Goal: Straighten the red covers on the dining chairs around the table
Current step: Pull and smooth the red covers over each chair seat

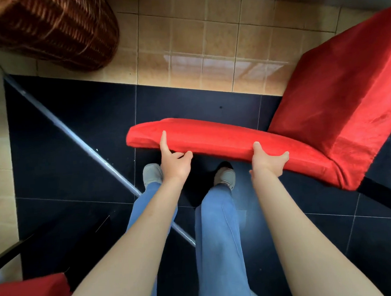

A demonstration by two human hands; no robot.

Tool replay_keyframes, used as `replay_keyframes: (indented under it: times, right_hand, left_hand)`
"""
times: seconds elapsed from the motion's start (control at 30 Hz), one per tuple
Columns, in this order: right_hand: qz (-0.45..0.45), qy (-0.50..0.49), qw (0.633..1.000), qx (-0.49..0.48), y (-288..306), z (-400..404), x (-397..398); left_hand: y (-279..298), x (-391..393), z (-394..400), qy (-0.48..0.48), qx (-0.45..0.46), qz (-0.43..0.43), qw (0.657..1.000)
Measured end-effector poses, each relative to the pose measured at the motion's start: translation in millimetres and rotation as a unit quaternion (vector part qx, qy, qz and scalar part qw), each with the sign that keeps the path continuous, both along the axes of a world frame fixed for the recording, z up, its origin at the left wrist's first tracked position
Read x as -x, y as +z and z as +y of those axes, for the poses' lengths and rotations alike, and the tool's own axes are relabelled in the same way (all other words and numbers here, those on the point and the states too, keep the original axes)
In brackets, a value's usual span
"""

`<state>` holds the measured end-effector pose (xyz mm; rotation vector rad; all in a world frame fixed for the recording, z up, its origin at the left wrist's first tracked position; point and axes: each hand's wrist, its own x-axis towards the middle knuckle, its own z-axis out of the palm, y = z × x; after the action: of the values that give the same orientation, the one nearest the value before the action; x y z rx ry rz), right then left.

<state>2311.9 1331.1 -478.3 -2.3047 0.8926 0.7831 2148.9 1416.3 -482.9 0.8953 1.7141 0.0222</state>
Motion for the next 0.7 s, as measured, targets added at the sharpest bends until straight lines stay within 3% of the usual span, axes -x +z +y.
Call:
replay_keyframes:
  times: [0.1,0.27,0.4,0.57,0.7]
  right_hand:
    - [-0.035,0.062,0.996,0.047,7.7,17.8,15.7]
    - [-0.046,0.290,0.953,0.072,13.7,54.2,51.4]
    - [0.036,0.503,0.861,0.067,9.4,77.3,72.9]
    - [0.082,0.656,0.741,0.116,-6.6,83.5,74.7]
    - [0.075,0.696,0.705,0.118,-20.9,83.3,67.6]
  left_hand:
    - [8.1,41.5,31.4,-0.055,-0.053,0.024,0.997]
    - [13.9,88.3,86.4,-0.207,-0.111,0.079,0.969]
    - [8.6,94.9,112.5,-0.305,-0.077,0.047,0.948]
    - [-9.0,88.0,119.3,-0.335,-0.048,0.017,0.941]
    - [-22.7,91.2,113.3,-0.346,-0.081,0.007,0.935]
